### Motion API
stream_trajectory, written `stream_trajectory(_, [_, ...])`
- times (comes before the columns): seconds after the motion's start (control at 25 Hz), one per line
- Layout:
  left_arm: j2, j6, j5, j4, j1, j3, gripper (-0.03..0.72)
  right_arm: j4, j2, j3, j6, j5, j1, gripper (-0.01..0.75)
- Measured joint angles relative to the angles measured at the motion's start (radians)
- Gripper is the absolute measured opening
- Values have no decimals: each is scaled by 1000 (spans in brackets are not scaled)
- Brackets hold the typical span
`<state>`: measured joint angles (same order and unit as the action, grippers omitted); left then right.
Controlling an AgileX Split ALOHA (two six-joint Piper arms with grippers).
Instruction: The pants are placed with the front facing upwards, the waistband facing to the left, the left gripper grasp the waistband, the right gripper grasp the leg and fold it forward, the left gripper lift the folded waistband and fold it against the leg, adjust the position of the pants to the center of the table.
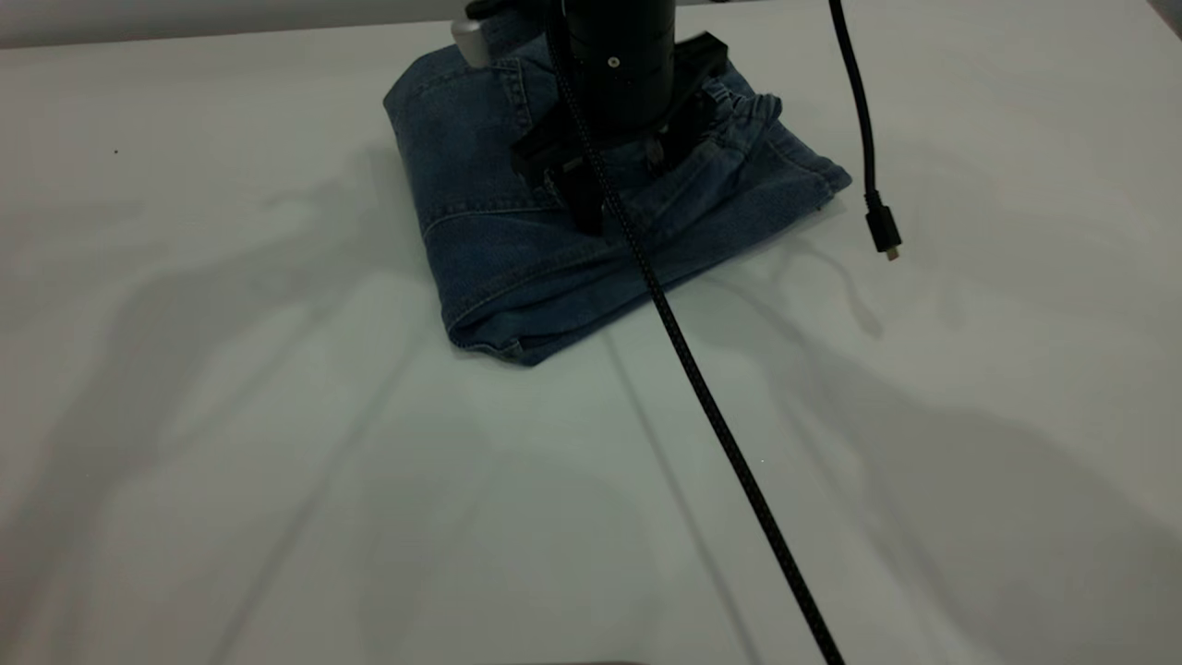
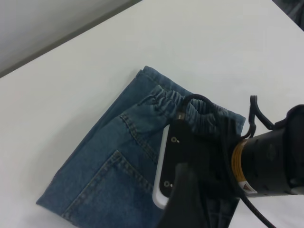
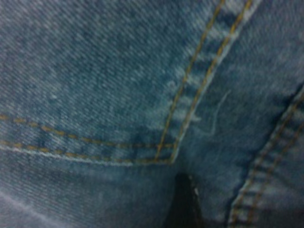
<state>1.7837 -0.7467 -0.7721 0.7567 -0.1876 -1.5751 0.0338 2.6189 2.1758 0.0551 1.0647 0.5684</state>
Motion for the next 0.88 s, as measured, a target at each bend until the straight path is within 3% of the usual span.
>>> stream_trajectory(0.24, [0,0,-20,-1,0,0,554,-208,2,0,210,66,-1,495])
stream_trajectory(0.48, [0,-1,-33,-2,0,0,554,-513,5,-1,211,7,-1,495])
stream_trajectory(0.72, [0,-1,-57,-3,0,0,554,-514,5,19,139,77,-3,495])
stream_trajectory(0.88, [-10,-1,-69,-6,0,0,554,-421,-4,123,132,148,-5,495])
